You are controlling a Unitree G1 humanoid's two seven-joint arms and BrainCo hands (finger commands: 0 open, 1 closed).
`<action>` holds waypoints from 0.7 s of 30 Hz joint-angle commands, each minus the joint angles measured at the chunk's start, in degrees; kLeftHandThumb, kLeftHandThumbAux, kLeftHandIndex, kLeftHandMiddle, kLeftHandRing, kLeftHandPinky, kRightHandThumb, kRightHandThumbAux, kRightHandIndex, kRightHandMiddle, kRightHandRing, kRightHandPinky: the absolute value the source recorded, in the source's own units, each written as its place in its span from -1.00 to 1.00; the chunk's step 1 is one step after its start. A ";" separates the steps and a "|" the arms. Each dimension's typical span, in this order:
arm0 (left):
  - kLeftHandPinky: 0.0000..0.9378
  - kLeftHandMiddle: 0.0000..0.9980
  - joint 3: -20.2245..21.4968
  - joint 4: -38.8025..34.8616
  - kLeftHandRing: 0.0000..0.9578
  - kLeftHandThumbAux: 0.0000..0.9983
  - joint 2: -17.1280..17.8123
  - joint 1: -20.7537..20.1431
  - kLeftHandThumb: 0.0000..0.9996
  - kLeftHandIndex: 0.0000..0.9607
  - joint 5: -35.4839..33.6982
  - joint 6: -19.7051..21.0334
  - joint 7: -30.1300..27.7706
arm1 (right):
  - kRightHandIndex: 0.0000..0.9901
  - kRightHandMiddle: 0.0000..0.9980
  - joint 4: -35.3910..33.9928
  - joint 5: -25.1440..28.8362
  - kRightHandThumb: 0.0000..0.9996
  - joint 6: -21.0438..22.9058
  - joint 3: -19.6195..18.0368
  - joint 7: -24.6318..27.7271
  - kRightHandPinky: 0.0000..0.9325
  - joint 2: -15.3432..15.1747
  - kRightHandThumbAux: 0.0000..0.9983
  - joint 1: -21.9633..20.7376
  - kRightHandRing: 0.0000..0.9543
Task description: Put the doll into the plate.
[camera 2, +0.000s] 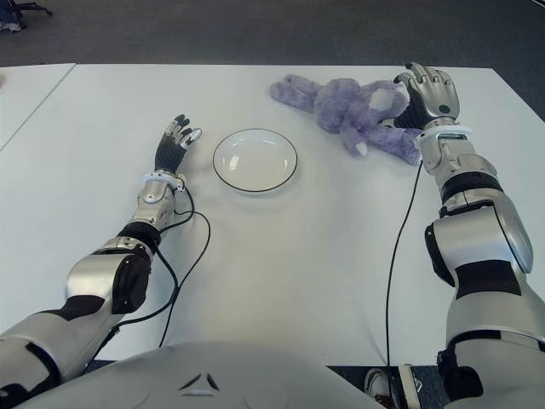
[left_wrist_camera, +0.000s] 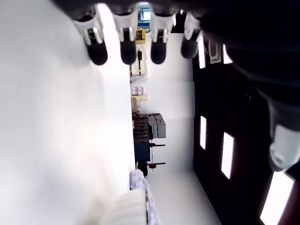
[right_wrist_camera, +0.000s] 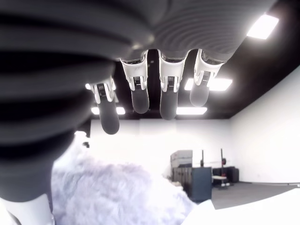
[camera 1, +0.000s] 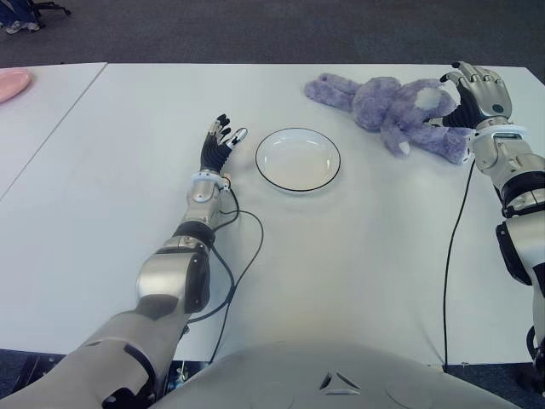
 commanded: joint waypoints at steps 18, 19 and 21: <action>-0.77 -0.76 -0.62 7.39 -0.78 -0.01 -3.32 11.03 -1.00 -0.71 0.93 6.69 2.96 | -0.36 -0.71 1.00 1.85 -0.46 1.34 -1.69 0.46 -0.62 4.28 0.48 4.37 -0.70; -0.78 -0.76 -0.66 7.39 -0.78 -0.01 -3.38 11.04 -1.00 -0.71 0.98 6.62 2.99 | -0.35 -0.70 1.01 1.83 -0.44 1.36 -1.73 0.43 -0.60 4.39 0.48 4.27 -0.69; -0.77 -0.76 -0.58 7.38 -0.78 0.00 -3.49 11.06 -1.00 -0.70 0.89 6.62 2.96 | -0.33 -0.69 1.00 1.58 -0.43 1.62 -1.58 0.10 -0.57 4.96 0.49 3.77 -0.68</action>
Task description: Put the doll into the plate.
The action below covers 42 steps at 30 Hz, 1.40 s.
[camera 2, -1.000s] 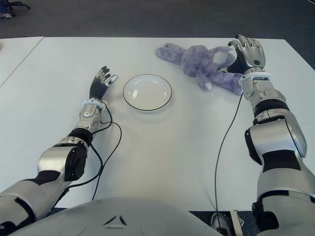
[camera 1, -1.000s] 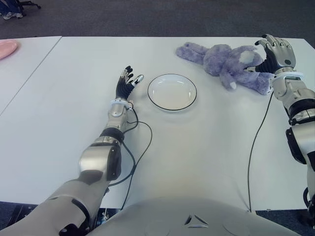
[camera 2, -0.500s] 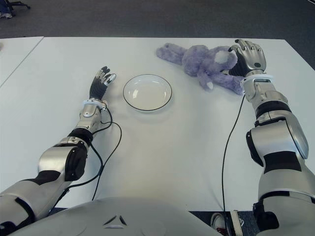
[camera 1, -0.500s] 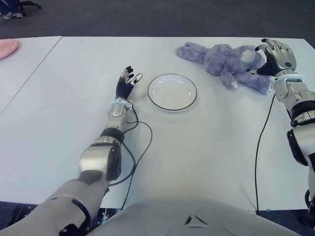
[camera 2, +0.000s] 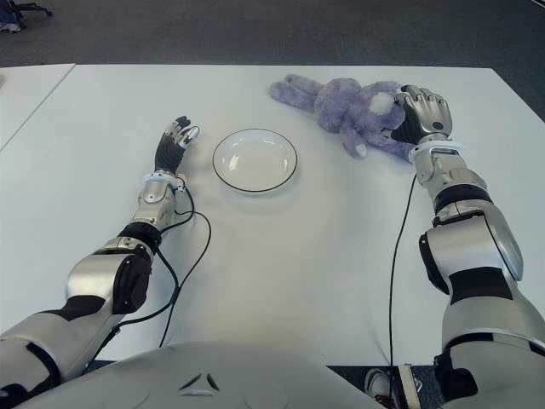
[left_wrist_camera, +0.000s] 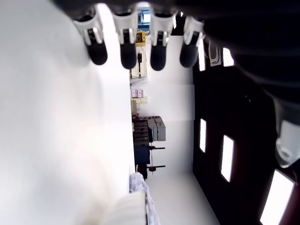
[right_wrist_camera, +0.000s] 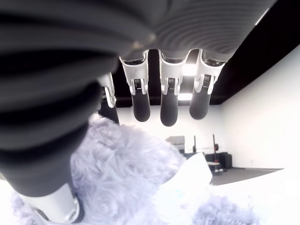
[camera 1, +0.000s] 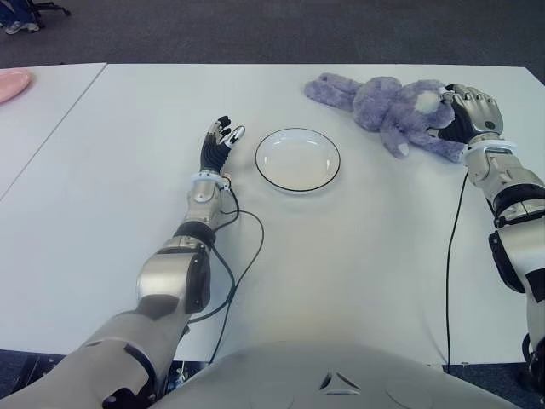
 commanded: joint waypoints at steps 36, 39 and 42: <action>-0.75 -0.81 0.18 7.40 -0.81 -0.04 -4.70 10.48 -1.00 -0.76 0.25 6.89 1.51 | -0.12 0.61 -1.41 27.80 0.38 -10.26 -24.25 26.34 0.75 17.39 0.45 10.50 0.72; -0.73 -0.80 0.47 7.43 -0.80 -0.04 -4.73 10.47 -1.00 -0.75 0.00 7.01 1.28 | -0.12 0.68 -1.68 28.04 0.37 -10.94 -24.37 27.39 0.80 17.21 0.45 11.59 0.77; -0.72 -0.79 0.77 7.44 -0.79 -0.05 -4.84 10.46 -1.00 -0.75 -0.34 7.20 0.65 | -0.12 0.71 -2.08 28.10 0.37 -12.17 -24.42 28.55 0.82 16.75 0.45 13.06 0.80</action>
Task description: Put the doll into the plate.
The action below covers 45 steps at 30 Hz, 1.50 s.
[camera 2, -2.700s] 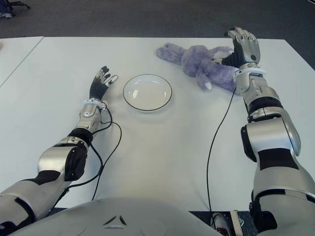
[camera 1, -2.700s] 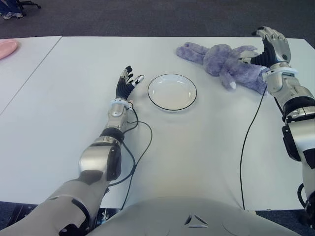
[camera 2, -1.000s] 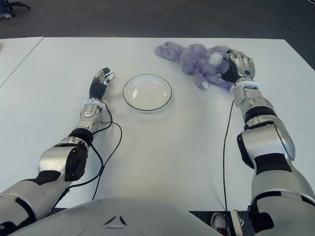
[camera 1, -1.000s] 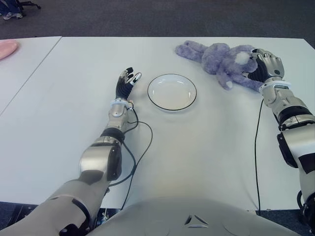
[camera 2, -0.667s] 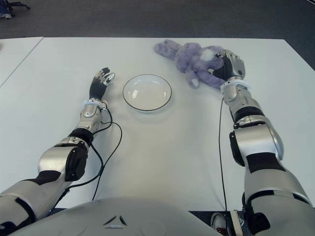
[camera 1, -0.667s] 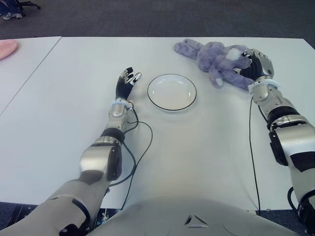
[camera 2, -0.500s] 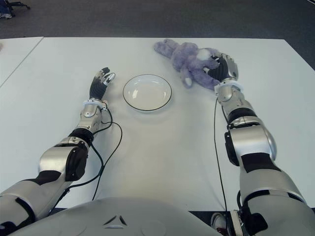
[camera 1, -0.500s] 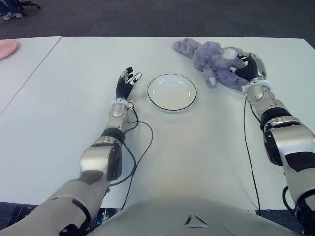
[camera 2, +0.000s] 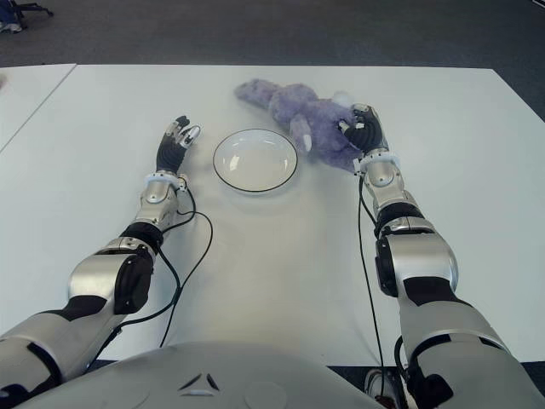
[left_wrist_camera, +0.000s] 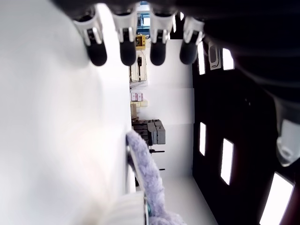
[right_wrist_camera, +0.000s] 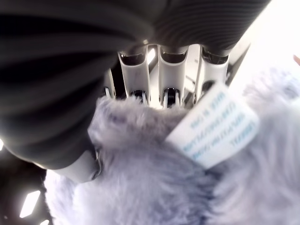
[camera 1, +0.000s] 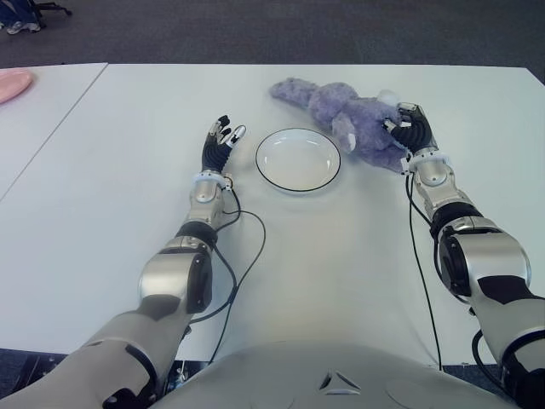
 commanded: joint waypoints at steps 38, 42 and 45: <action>-0.70 -0.74 1.64 7.49 -0.74 -0.05 -3.68 10.40 -1.00 -0.78 -1.18 7.63 -1.78 | -0.12 0.81 -7.00 2.77 0.36 -17.20 1.03 11.09 0.91 -4.16 0.46 11.57 0.88; -0.69 -0.73 1.85 7.46 -0.72 -0.05 -3.69 10.42 -1.00 -0.76 -1.15 7.49 -1.94 | -0.12 0.82 -8.79 2.50 0.36 -18.62 1.03 9.81 0.92 -4.86 0.46 10.57 0.89; -0.68 -0.71 2.09 7.42 -0.71 -0.04 -3.72 10.46 -1.00 -0.75 -1.13 7.21 -2.12 | -0.12 0.83 -10.10 1.63 0.36 -20.02 0.98 7.28 0.91 -5.19 0.46 10.19 0.89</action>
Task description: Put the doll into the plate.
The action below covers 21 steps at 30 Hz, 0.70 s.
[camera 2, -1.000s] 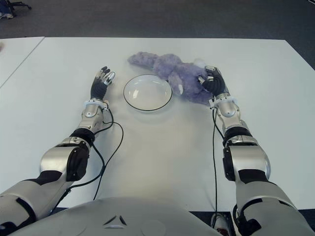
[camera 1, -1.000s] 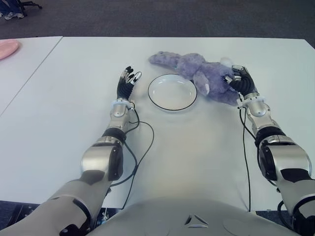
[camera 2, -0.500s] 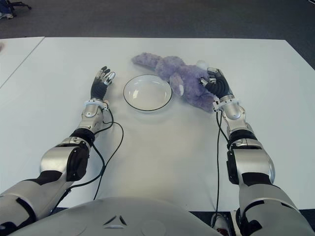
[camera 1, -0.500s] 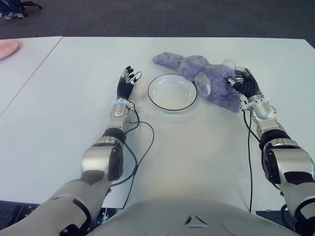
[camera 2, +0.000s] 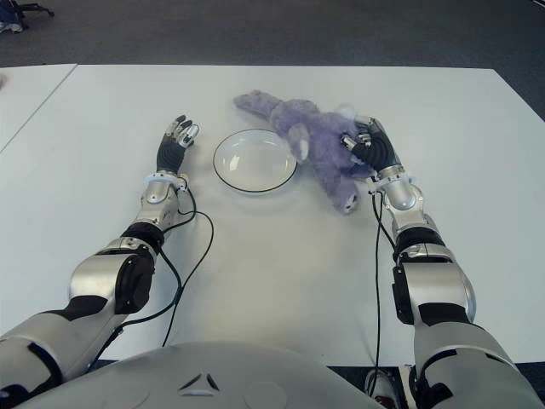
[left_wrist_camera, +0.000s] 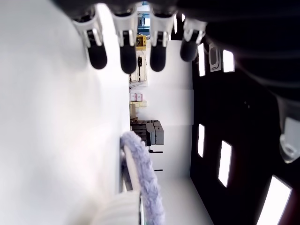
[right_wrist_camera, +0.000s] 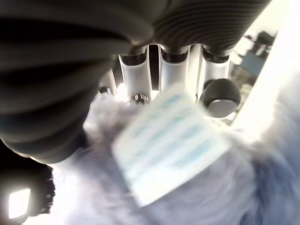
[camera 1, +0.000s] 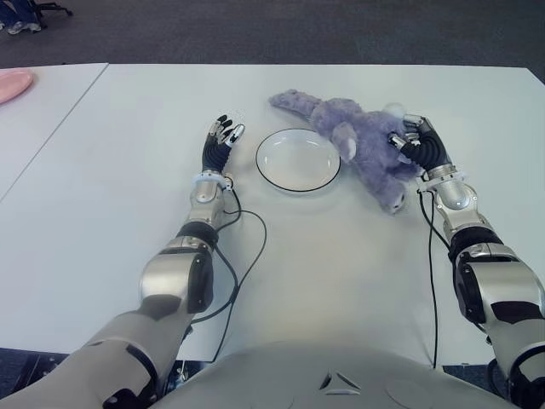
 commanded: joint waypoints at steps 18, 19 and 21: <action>-0.70 -0.73 0.82 7.46 -0.73 -0.03 -3.36 10.51 -1.00 -0.77 -0.41 7.40 -1.86 | -0.12 0.81 -7.17 -14.81 0.36 -4.44 3.00 -20.74 0.87 -1.99 0.46 -1.20 0.85; -0.70 -0.73 0.78 7.46 -0.73 -0.03 -3.37 10.50 -1.00 -0.77 -0.35 7.37 -1.87 | -0.12 0.81 -7.52 -15.56 0.36 -4.34 3.20 -21.91 0.87 -1.91 0.46 -1.42 0.85; -0.71 -0.74 0.68 7.45 -0.73 -0.03 -3.40 10.49 -1.00 -0.77 -0.24 7.23 -1.89 | 0.18 0.82 -8.05 -16.79 -0.12 -4.20 3.60 -23.86 0.88 -1.74 0.45 -1.86 0.86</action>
